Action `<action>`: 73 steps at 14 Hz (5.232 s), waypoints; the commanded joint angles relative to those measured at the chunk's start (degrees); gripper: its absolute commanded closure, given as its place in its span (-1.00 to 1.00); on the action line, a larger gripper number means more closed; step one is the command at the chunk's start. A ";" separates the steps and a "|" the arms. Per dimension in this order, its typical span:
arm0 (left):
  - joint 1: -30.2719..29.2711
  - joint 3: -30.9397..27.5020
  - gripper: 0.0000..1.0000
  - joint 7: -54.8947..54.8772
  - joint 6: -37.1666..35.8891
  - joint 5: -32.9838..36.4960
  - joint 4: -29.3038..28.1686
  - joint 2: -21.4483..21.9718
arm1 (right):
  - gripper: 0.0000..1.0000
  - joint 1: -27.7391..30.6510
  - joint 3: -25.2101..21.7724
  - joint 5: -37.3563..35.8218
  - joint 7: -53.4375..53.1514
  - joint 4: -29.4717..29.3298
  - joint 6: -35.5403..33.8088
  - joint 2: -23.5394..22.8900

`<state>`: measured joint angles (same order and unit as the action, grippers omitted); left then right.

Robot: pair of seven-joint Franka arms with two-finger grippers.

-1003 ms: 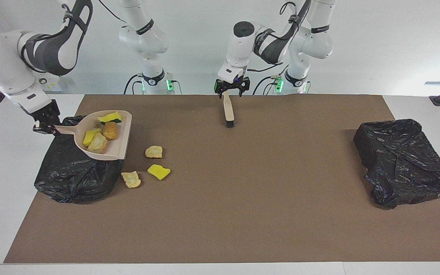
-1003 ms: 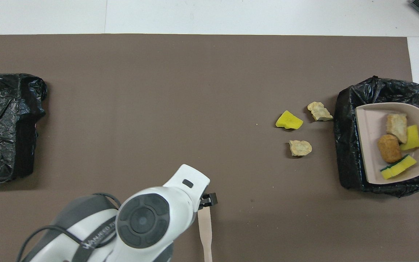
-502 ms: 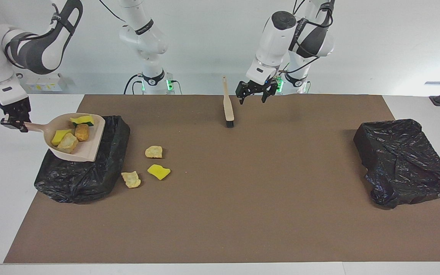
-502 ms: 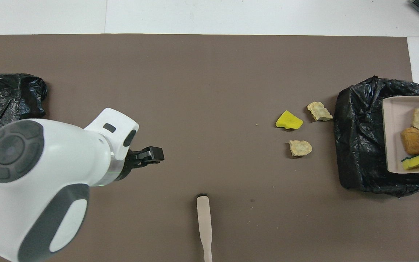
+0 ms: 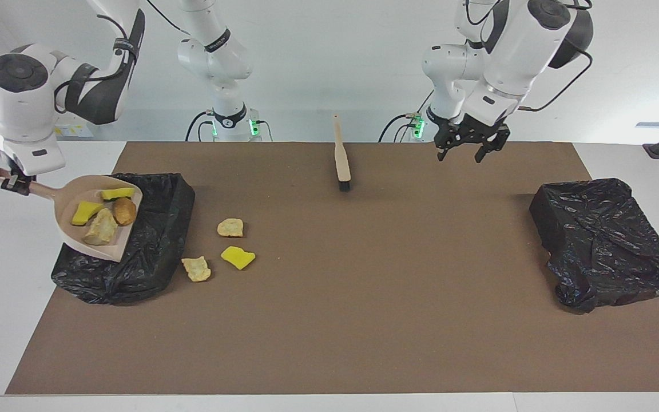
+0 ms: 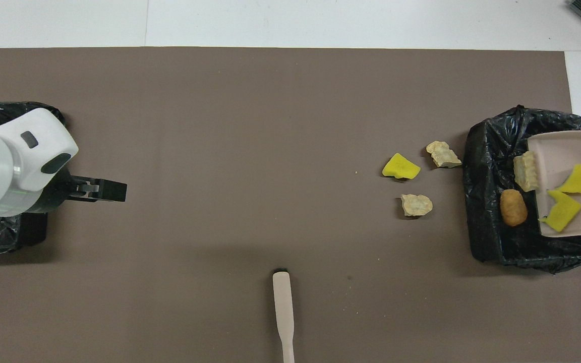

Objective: Sweep and dump trash in bin
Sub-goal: 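Tip the dustpan with the right gripper while the left gripper moves away, then set the empty dustpan down mid-table with the right gripper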

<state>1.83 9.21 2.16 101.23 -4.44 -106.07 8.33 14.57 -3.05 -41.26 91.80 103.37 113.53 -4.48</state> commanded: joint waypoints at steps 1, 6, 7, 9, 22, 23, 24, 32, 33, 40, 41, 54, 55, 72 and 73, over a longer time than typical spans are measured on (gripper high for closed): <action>-3.39 0.72 -1.00 -1.28 -0.69 1.45 4.90 -0.77 | 1.00 -0.15 0.15 -3.83 -2.14 -0.36 -2.51 0.70; -4.47 0.81 -1.00 -1.46 -1.81 1.80 5.61 -0.59 | 1.00 -5.94 0.41 -14.80 -2.94 -0.54 -3.66 2.71; -4.99 0.90 -1.00 -1.46 -2.17 1.80 5.61 -0.33 | 1.00 -6.48 0.41 -16.56 -4.59 -0.36 -5.05 2.98; -5.26 0.81 -1.00 -1.46 -2.79 1.80 5.61 -0.15 | 1.00 -6.66 0.41 -20.34 -8.64 0.16 -7.52 3.86; 4.94 -10.97 -1.00 -1.55 -14.30 5.32 19.32 -7.27 | 1.00 -8.77 0.77 -9.49 -9.44 -0.01 -12.01 8.34; 4.94 -10.79 -1.00 -1.64 -13.95 5.40 19.67 -7.45 | 1.00 -8.59 0.33 -5.37 -9.44 -0.01 -12.01 8.34; 4.85 -10.18 -1.00 -2.07 -13.25 5.49 19.76 -7.54 | 1.00 -8.07 -0.02 -0.89 -9.70 0.08 -12.27 8.34; 4.76 -10.00 -1.00 -2.08 -11.67 4.79 18.80 -6.31 | 1.00 -9.11 0.94 16.91 -22.07 1.22 -14.65 9.13; 4.59 -10.00 -1.00 -2.16 -11.58 4.79 18.80 -6.31 | 1.00 -10.25 1.03 18.39 -25.93 1.48 -15.26 9.22; 4.59 -10.00 -1.00 -2.08 -11.58 4.70 18.80 -6.31 | 1.00 -17.01 1.38 30.43 -55.63 3.07 -16.76 6.42; 4.41 -10.00 -1.00 -1.99 -11.58 4.79 18.80 -6.31 | 1.00 -18.86 1.38 31.84 -60.20 3.07 -16.76 5.89; 4.15 -10.17 -1.00 -1.99 -11.93 4.79 18.80 -6.31 | 1.00 -42.76 1.47 51.52 -109.97 0.79 1.59 -7.55; 4.06 -10.17 -1.00 -1.99 -11.93 4.79 18.80 -6.31 | 1.00 -45.13 1.38 52.58 -111.99 0.26 3.18 -9.13; 4.06 -10.61 -1.00 -1.99 -12.28 4.79 18.80 -6.22 | -1.00 -51.48 1.38 52.59 -124.49 -0.55 9.70 -13.30; 3.97 -10.61 -1.00 -2.16 -12.28 4.88 18.80 -6.22 | -1.00 -51.66 1.38 52.59 -124.49 1.55 9.52 -10.93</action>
<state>5.69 -1.15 0.45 89.68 -0.20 -87.59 1.71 -37.18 -1.95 10.30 -34.01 100.78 124.21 -20.57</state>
